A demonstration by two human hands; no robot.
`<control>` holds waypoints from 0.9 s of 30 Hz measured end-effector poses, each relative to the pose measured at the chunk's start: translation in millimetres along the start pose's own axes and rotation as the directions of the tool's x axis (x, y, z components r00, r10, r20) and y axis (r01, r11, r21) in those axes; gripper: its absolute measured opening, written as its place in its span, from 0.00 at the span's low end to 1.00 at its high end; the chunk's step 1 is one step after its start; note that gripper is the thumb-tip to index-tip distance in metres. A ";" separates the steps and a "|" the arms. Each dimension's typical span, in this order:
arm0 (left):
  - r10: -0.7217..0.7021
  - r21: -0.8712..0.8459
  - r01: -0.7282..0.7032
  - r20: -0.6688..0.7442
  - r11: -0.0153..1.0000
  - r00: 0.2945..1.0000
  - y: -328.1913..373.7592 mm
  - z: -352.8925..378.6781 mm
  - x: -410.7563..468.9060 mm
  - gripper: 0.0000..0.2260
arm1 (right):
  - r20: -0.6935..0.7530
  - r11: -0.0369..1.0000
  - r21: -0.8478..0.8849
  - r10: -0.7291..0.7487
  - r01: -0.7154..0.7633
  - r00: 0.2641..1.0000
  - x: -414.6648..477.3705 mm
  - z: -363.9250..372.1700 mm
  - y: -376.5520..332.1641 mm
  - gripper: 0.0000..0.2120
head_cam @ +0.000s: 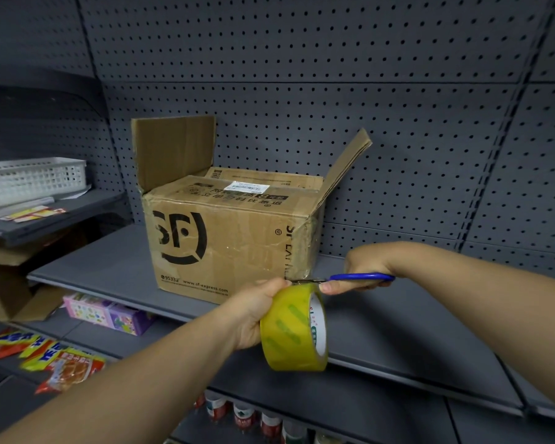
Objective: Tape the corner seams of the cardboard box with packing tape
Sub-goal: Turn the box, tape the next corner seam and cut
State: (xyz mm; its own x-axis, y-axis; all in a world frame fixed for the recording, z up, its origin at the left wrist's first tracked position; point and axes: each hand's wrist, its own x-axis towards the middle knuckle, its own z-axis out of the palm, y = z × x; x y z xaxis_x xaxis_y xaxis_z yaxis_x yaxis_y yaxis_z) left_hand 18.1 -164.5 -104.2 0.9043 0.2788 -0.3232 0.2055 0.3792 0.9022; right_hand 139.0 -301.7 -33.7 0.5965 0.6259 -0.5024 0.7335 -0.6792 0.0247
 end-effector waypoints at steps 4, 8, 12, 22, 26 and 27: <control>-0.013 0.006 0.013 0.017 1.000 1.000 -1.3 0.6 -1.9 0.05 | 0.088 0.996 0.077 0.043 -0.050 0.995 -0.1 4.5 3.1 0.32; 0.000 0.016 0.000 0.020 1.000 1.000 -1.7 1.0 -1.0 0.05 | 0.198 0.978 0.195 0.040 -0.079 0.979 1.7 7.4 0.4 0.31; 0.030 0.040 -0.030 0.001 0.999 1.000 -4.3 2.3 0.3 0.06 | 0.197 0.981 0.183 0.030 -0.067 0.980 -0.8 4.9 -3.6 0.32; 0.020 0.168 -0.039 0.116 0.985 0.993 -23.4 24.7 -1.9 0.03 | 0.097 0.999 0.051 0.005 -0.010 0.995 -4.6 -0.7 -14.8 0.34; 0.062 0.248 -0.085 0.098 0.965 0.993 -14.7 14.1 1.9 0.03 | 0.211 0.989 0.135 0.032 -0.061 0.977 -10.5 0.7 -2.8 0.30; 0.071 0.255 -0.095 0.102 0.962 0.992 -13.0 12.7 2.2 0.03 | 0.224 0.986 0.146 0.044 -0.078 0.974 -11.7 3.2 -0.4 0.30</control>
State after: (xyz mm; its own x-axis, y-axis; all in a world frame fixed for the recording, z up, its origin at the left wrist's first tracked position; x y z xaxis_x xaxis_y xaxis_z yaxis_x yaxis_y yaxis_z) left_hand 22.2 -180.0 -113.0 0.9500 0.2137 -0.2278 0.2074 0.1135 0.9716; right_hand 130.7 -309.9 -30.7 0.5398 0.4938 -0.6817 0.6291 -0.7747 -0.0631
